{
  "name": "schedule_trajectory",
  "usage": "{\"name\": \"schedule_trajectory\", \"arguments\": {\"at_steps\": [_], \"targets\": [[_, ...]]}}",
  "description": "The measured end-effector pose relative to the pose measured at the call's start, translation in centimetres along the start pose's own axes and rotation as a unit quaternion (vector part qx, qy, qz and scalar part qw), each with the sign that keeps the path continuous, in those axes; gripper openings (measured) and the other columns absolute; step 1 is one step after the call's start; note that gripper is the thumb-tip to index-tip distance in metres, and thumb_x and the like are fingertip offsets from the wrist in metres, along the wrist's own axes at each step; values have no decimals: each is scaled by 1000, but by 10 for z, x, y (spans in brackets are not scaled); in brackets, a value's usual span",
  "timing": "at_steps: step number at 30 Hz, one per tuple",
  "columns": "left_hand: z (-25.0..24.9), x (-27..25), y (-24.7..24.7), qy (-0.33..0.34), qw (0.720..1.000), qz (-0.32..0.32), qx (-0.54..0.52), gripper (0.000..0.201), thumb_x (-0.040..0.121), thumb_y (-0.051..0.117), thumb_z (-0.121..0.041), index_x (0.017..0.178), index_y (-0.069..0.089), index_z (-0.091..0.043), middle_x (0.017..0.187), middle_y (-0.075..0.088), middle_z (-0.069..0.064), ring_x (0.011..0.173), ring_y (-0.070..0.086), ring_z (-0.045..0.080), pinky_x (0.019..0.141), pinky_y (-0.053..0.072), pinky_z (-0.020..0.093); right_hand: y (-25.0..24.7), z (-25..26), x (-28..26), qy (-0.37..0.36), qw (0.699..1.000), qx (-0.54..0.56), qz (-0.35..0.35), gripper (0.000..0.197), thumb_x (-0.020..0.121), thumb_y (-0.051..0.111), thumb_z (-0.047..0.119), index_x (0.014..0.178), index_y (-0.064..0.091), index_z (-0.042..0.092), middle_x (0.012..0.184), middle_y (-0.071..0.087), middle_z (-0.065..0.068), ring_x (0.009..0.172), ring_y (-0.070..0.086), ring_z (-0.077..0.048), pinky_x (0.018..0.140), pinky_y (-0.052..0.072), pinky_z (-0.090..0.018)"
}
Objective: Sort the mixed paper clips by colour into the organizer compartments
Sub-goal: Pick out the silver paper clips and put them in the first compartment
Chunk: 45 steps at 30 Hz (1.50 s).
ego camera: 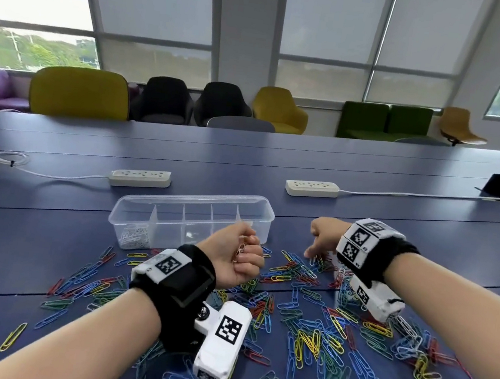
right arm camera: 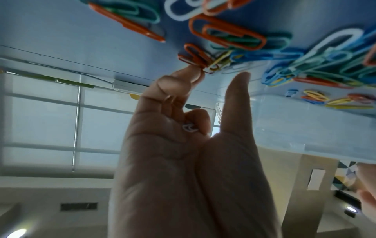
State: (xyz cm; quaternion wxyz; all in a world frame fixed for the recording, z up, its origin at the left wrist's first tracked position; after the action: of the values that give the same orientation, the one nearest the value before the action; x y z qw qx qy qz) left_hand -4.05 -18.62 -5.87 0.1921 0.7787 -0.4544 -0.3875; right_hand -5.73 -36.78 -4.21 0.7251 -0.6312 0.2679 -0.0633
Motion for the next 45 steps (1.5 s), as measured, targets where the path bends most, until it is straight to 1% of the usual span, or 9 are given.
{"name": "schedule_trajectory", "arguments": {"at_steps": [4,13,16,19,23,32,36,41,45], "targets": [[-1,-4,-1,-6,1000,9,-1,32,82,38,-14,50,36,-14,40,24,-4,26,24,8,27,14,15,5,0,8,-10,996,85,18,55,77,75,12,65,23,20,61,35,2,53,29,-10,42,27,-14],[-9,-12,-20,18,995,-40,-94,38,93,37,-15,55,37,-12,44,30,-2,31,30,10,27,27,14,-20,10,-8,-61,961,267,-21,50,82,67,0,70,23,20,79,54,-20,52,59,-16,43,36,-22],[-11,-15,-21,62,983,-72,-158,31,94,37,-9,63,43,-8,55,41,6,50,43,14,51,54,30,-39,28,-34,-106,916,387,-26,49,85,59,-7,70,21,19,77,51,-22,46,64,-12,38,44,-20],[-6,-16,-14,83,982,-73,-152,37,99,30,-13,74,53,2,75,53,18,77,55,27,88,45,46,-53,54,-62,-161,887,432,-28,47,84,61,-7,68,24,18,68,57,-22,51,67,-14,43,49,-20],[6,-13,-4,72,984,-35,-162,45,100,21,-18,97,53,13,93,60,29,99,56,38,89,47,50,-53,99,-87,-243,896,372,-13,47,83,65,-3,67,26,18,76,59,-22,58,65,-15,47,48,-20],[-5,-34,-6,114,969,-14,-218,33,90,29,4,75,57,13,63,62,21,44,63,27,41,53,29,-30,168,-90,-236,968,5,-83,26,93,55,33,76,40,19,81,54,1,81,45,-19,59,32,-22],[-15,-37,-28,132,960,-18,-245,37,98,27,-10,88,57,10,77,64,23,56,67,31,51,56,40,-44,186,-95,-271,955,17,-115,26,96,49,28,110,61,10,111,65,-5,98,59,-19,80,41,-24],[-28,-53,-52,146,961,-41,-232,50,103,22,-25,96,54,12,92,61,25,101,57,33,88,46,43,-75,172,-83,-282,929,152,-182,21,95,49,19,105,67,12,94,67,1,83,59,-12,73,45,-20],[-32,-60,-61,132,970,-17,-203,62,102,25,-40,117,46,16,106,59,32,108,56,40,92,44,48,-56,180,-65,-283,947,102,-114,25,94,54,26,108,68,11,104,68,-2,82,58,-10,78,44,-24]]}}
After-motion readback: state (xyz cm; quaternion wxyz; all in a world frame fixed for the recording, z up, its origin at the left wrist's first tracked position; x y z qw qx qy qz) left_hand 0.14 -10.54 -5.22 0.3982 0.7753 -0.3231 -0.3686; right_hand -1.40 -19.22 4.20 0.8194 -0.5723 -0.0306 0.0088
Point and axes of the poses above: each hand's wrist, its own x-axis towards the middle knuckle, its own y-axis out of the palm, z = x × y, the point moved 7 cm from there along x, towards the middle knuckle
